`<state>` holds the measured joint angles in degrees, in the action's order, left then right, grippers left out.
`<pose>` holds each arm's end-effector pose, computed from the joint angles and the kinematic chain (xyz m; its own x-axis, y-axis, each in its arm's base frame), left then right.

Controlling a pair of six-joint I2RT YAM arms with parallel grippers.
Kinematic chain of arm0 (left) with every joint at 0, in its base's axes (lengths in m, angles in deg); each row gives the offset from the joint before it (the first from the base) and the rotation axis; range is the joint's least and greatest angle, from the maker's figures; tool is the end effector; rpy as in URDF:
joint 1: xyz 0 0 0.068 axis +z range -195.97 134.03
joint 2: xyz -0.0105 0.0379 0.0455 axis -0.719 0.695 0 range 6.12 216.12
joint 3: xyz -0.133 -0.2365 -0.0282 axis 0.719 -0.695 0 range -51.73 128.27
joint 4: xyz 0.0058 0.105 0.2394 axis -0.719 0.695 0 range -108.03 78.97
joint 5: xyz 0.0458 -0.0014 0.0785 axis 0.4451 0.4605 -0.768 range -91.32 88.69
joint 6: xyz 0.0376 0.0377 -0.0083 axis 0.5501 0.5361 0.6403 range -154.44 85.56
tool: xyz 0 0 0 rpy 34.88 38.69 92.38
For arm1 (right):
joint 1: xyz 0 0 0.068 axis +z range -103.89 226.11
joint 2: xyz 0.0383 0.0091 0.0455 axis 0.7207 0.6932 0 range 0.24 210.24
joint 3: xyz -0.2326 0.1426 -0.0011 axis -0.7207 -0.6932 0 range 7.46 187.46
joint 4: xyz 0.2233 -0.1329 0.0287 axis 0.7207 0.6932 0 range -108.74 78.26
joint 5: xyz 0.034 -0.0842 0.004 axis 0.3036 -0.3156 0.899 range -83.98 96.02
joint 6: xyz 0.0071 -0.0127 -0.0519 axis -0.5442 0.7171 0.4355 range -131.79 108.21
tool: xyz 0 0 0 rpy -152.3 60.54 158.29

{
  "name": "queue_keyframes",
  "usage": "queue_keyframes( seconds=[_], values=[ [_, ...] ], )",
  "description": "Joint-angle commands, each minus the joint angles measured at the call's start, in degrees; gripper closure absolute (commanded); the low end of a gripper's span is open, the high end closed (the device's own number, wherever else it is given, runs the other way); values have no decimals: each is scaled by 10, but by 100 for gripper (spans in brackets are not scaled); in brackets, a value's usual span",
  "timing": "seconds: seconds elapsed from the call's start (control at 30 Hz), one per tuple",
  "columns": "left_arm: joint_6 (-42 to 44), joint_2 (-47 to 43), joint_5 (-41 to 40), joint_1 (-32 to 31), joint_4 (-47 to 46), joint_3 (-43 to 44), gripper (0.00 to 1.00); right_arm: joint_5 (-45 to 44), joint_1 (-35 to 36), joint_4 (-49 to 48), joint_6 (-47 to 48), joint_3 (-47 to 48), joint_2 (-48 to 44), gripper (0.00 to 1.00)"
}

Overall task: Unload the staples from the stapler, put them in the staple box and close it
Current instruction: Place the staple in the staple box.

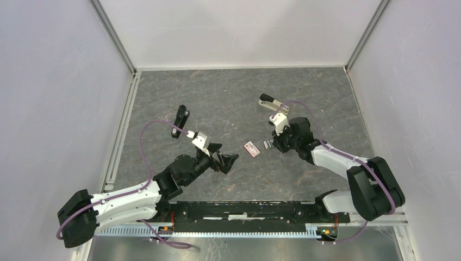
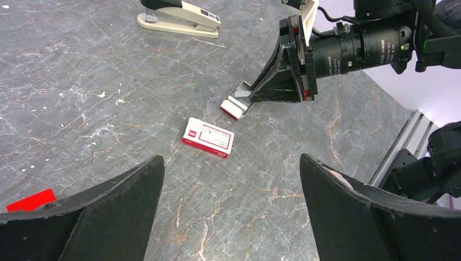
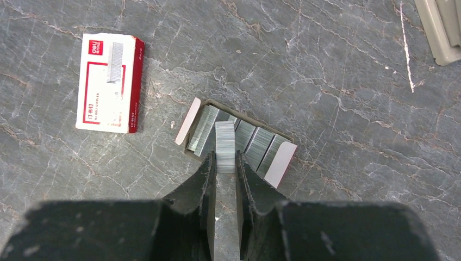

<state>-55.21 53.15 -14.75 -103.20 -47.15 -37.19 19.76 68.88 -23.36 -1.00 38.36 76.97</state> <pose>0.1084 -0.1530 0.2194 -0.2752 -0.2098 -0.9382 0.6360 0.6921 -0.3413 0.2316 0.1065 0.1650 -0.4956 -0.4052 -0.7682 -0.6449 0.7642 0.0130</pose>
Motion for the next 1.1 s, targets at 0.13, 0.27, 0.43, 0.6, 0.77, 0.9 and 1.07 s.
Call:
queue_keyframes(
  seconds=[0.13,0.27,0.43,0.6,0.77,0.9,1.07],
  values=[
    [-25,-2,-11,4,-23,-3,0,14,4,-7,9,-6,-10,83],
    [-24,-2,-10,4,-22,-2,0,16,6,-8,10,-7,-12,83],
    [-23,-1,-9,4,-23,0,0,9,6,-12,2,-7,-22,83],
    [-23,0,-9,4,-24,1,0,-1,-1,-21,-7,-10,-27,82],
    [-23,0,-9,5,-24,1,0,-1,-9,-22,-16,-9,-11,83],
    [-23,1,-9,5,-25,0,0,-6,-9,-27,-20,-9,-5,82],
    [-23,4,-8,5,-27,-2,0,-6,-9,-31,-23,-7,4,82]
  ],
)
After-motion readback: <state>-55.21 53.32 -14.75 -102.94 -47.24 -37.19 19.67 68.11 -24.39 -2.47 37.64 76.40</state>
